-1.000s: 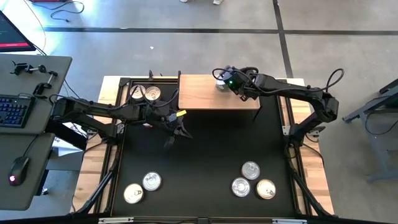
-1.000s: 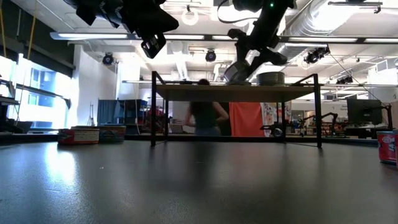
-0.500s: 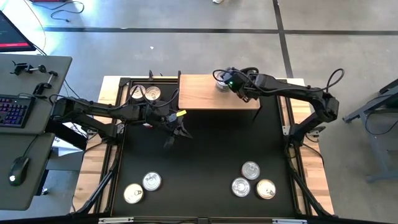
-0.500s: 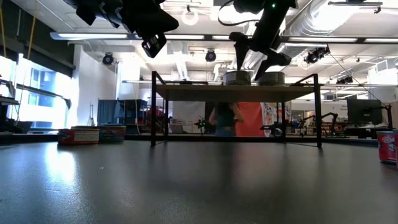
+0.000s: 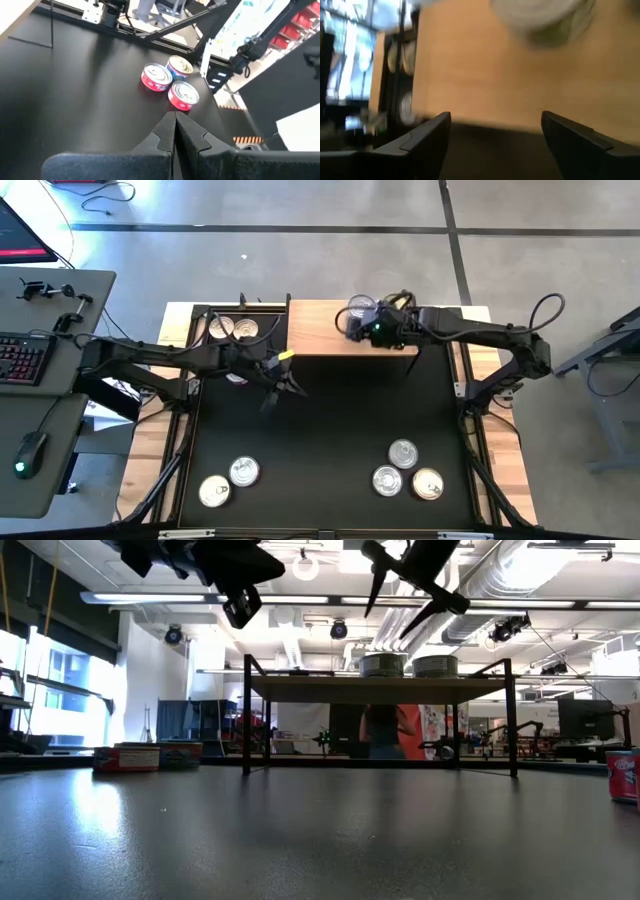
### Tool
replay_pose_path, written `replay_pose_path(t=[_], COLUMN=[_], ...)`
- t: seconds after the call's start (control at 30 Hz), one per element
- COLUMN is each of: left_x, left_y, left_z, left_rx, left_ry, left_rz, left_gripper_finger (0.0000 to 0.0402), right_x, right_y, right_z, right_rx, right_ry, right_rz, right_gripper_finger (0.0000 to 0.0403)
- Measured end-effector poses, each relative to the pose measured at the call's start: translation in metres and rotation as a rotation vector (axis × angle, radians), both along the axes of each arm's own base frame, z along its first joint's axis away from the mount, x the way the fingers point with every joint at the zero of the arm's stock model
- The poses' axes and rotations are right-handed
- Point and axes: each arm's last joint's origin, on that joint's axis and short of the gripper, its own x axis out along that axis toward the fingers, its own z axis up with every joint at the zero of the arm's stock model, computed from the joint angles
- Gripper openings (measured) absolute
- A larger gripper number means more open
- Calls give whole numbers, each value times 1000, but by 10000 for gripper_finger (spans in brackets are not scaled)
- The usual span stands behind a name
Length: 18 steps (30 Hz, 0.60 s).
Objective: Stack canned seafood by type on shelf
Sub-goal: Put the red tuna can on the shelf
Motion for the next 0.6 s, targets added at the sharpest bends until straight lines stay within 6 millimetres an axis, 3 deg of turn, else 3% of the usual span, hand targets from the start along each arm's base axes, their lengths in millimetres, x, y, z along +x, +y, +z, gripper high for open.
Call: replay_pose_path(t=[0.2,0.33,0.47,0.6], left_x=[-13,-23,-27,-26], left_y=[-12,-21,-26,-29], left_z=[9,12,11,11], left_rx=[4,51,84,91], left_ry=[10,19,32,28], left_rz=[-55,-109,-146,-157], left_gripper_finger=[0,0,0,0], right_x=[6,9,4,-2], right_y=[26,46,66,92], right_z=[-5,-6,-21,-39], right_rx=[165,183,190,294], right_ry=[-43,-27,162,331], right_rz=[94,177,304,232], right_gripper_finger=[302,302,302,302])
